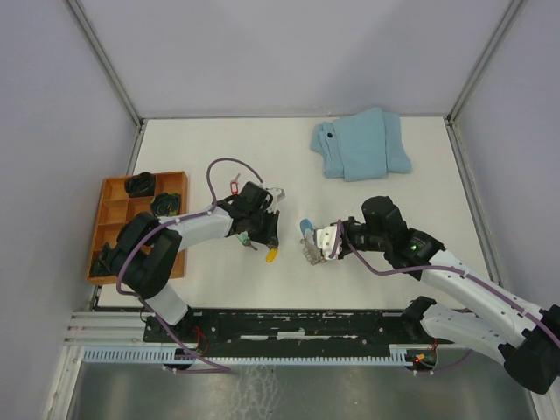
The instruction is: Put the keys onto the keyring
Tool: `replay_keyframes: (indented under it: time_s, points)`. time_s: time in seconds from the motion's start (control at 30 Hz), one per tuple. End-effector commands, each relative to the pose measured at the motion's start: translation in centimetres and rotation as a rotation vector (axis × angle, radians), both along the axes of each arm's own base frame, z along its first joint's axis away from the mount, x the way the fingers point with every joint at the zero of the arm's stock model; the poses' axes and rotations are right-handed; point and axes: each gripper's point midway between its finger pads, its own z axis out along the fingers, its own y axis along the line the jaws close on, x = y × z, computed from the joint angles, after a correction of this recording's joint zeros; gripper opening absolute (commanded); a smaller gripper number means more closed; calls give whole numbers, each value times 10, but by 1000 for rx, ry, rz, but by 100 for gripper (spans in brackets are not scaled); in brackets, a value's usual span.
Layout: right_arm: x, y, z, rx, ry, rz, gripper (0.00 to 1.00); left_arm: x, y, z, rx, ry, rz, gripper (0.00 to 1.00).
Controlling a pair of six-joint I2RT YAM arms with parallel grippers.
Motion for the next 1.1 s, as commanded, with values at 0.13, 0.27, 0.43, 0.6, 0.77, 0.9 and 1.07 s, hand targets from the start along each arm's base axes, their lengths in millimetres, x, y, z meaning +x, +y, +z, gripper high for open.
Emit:
replay_keyframes:
  time_s: [0.13, 0.27, 0.43, 0.6, 0.77, 0.9, 1.07]
  points:
    - [0, 5, 14, 44, -28, 13, 1, 6, -11, 7, -29, 4, -2, 15]
    - [-1, 5, 14, 44, -28, 14, 1, 6, -11, 7, -26, 6, -3, 15]
    - [-1, 5, 14, 44, -28, 13, 1, 4, -10, 5, -21, 9, -6, 14]
    - [-1, 5, 14, 42, -26, 14, 1, 6, -8, 5, -11, -6, -6, 3]
    - [-1, 4, 14, 41, -26, 13, 1, 14, -4, 22, -19, -112, -3, 3]
    - [-2, 4, 17, 42, -25, 17, 1, 27, -2, 50, -79, -294, 2, 3]
    - [-3, 4, 19, 37, -11, 18, 1, 33, 1, 85, -182, -531, -7, 3]
